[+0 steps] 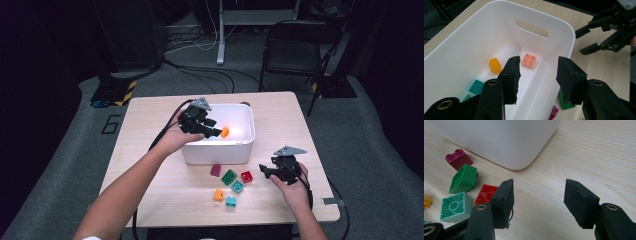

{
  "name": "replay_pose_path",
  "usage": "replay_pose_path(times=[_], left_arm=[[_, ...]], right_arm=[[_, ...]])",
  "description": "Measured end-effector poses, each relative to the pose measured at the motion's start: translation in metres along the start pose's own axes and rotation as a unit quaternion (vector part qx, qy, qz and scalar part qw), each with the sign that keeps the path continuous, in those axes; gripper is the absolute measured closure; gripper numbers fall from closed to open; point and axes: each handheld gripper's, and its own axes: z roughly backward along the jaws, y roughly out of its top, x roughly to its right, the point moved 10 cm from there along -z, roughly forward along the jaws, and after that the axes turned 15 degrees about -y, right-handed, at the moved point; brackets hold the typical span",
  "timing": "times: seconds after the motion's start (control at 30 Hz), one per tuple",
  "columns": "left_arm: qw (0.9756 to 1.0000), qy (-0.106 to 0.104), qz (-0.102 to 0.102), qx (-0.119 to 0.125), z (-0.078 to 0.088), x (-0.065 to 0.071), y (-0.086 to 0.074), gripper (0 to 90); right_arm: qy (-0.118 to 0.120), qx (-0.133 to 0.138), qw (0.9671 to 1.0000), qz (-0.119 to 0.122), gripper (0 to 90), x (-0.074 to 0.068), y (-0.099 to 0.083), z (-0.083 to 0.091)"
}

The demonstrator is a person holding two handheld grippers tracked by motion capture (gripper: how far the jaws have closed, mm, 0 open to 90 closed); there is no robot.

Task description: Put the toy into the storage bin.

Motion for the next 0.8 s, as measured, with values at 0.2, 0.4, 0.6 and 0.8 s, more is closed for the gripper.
replay_pose_path(times=[0.2, 0.4, 0.6, 0.8], left_arm=[[0.9997, -0.019, -0.015, 0.002, 0.007, 0.028, -0.011, 54.2], [0.9991, -0.032, -0.025, -0.008, 0.003, 0.051, -0.032, 54.6], [0.9987, -0.043, -0.026, -0.011, -0.008, 0.064, -0.056, 54.6], [0.9981, -0.055, -0.023, -0.015, -0.022, 0.072, -0.075, 54.6]], right_arm=[[-0.003, 0.003, 1.0000, -0.002, 39.4, 0.002, 0.001, 0.001], [-0.001, -0.002, 1.0000, 0.000, 37.9, -0.001, 0.000, 0.001], [0.002, -0.002, 1.0000, 0.001, 37.5, -0.002, -0.001, 0.001], [0.003, -0.003, 1.0000, 0.005, 37.2, -0.002, -0.001, 0.000]])
